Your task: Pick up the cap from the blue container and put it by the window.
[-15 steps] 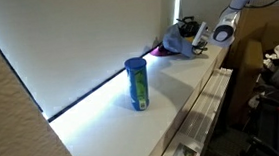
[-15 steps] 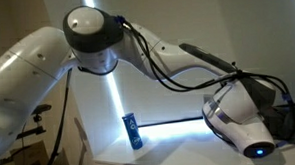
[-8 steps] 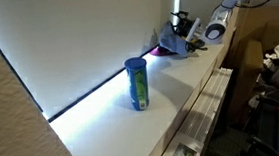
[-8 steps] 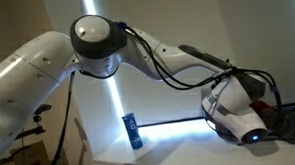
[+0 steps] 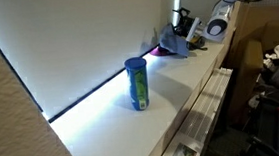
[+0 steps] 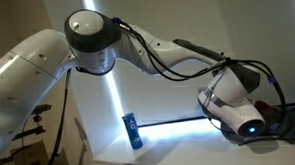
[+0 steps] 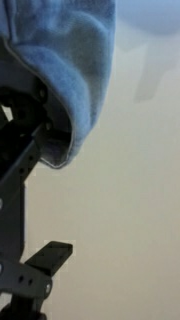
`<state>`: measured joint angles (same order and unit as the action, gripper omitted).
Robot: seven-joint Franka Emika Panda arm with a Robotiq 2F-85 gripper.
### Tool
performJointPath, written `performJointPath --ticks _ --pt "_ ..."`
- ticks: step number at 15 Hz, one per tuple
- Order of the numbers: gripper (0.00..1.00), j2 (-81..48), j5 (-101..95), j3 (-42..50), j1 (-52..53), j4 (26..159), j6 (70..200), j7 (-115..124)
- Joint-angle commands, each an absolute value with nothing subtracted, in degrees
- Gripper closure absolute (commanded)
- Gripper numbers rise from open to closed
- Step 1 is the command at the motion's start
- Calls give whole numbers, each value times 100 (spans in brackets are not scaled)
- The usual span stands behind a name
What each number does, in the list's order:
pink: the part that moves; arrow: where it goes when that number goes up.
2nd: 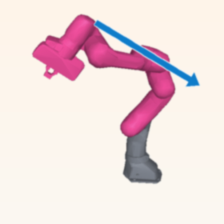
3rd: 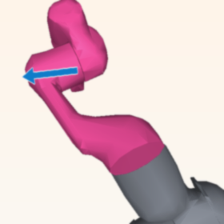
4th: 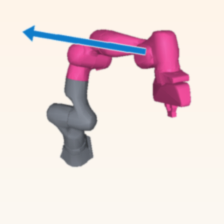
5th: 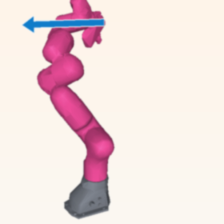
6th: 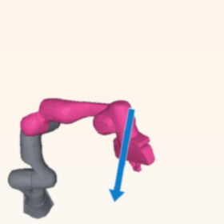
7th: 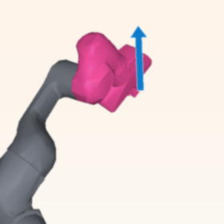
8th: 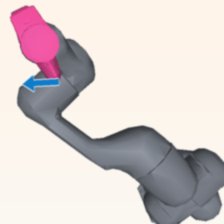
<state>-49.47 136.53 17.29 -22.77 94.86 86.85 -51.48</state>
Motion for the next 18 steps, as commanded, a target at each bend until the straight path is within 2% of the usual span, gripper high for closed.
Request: performJointPath --ticks 1,6,10,16,18 --pt "0 -3578 13473 2008 -1731 10703 9580 -5934" --pt "0 -2072 13589 1968 -951 11614 11595 -7118" --pt "0 -1355 14025 1799 -472 11788 13490 -8104" --pt "0 -1149 15321 1827 50 11400 16089 -9747" --pt "0 -1236 14973 1881 152 11111 17057 -9457"
